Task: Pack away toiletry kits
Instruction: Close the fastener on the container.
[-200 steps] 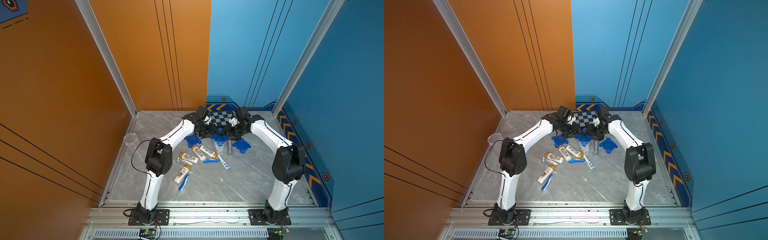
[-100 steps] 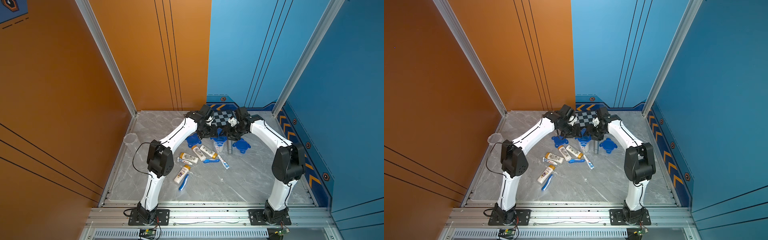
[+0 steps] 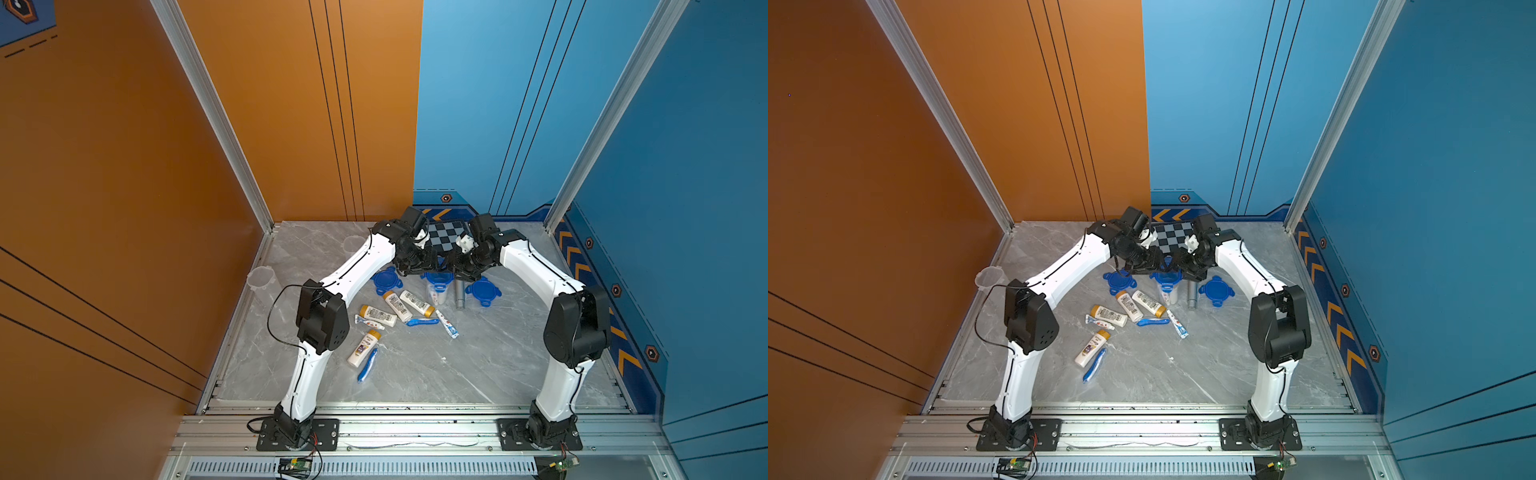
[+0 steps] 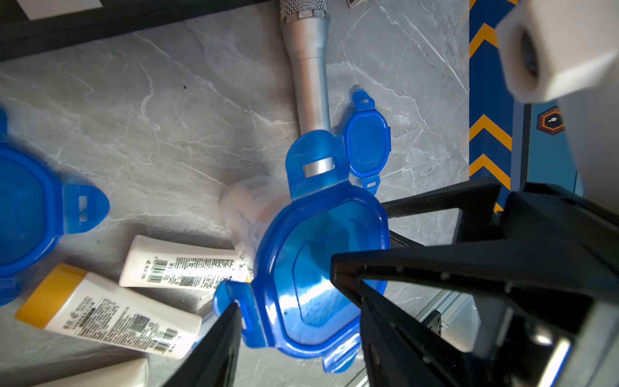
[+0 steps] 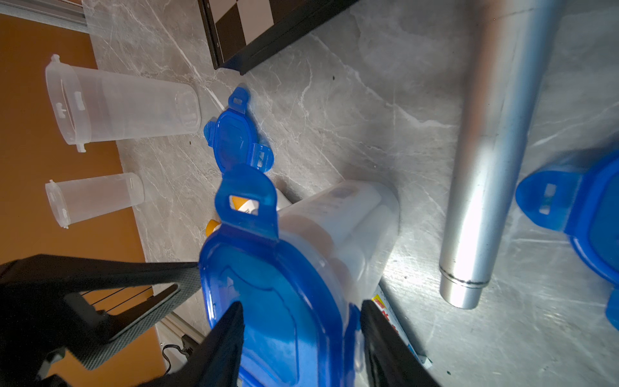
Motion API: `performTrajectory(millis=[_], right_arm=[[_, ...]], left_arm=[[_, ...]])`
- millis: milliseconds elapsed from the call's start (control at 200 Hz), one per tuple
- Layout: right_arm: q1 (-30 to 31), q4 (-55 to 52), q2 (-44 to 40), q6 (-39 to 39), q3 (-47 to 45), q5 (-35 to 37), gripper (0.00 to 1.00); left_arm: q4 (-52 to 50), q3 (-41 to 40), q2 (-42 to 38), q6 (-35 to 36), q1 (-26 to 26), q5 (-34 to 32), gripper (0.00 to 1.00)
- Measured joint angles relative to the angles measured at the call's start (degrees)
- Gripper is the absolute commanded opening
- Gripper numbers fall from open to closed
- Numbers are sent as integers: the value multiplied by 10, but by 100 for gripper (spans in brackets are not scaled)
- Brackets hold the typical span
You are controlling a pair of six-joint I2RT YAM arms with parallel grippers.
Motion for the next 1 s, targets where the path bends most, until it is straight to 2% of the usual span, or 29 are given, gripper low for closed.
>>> performTrajectory(millis=[696, 1001], right_arm=[[0, -1, 4, 0, 6, 2, 57], [-1, 0, 6, 0, 8, 4, 57]], left_arm=[[18, -35, 1, -27, 4, 28, 56], [73, -83, -3, -75, 11, 99, 56]])
